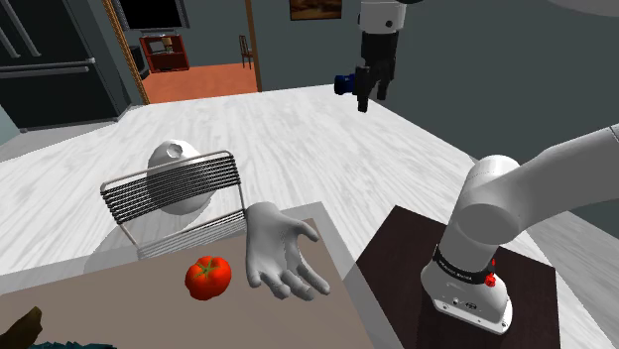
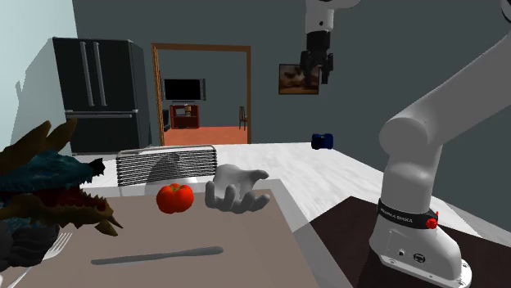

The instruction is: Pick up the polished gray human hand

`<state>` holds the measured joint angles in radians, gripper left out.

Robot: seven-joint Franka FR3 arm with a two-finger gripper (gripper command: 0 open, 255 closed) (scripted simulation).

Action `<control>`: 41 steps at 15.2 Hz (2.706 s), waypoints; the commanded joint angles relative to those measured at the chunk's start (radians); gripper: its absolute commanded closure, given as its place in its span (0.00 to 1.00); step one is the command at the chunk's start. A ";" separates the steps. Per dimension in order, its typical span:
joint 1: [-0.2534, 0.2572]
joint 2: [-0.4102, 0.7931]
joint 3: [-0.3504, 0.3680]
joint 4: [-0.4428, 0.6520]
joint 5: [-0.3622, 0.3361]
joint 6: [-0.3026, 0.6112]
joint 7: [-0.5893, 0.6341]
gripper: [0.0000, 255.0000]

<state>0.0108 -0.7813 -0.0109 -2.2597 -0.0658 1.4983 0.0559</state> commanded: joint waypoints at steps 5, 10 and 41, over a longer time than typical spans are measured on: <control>0.019 0.034 0.054 -0.075 0.041 0.076 0.066 0.00; 0.046 0.103 0.123 -0.146 0.092 0.179 0.146 0.00; 0.125 0.621 0.358 -0.227 0.184 0.666 0.418 1.00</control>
<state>0.1354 -0.1620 0.3466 -2.4866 0.1192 2.1630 0.4740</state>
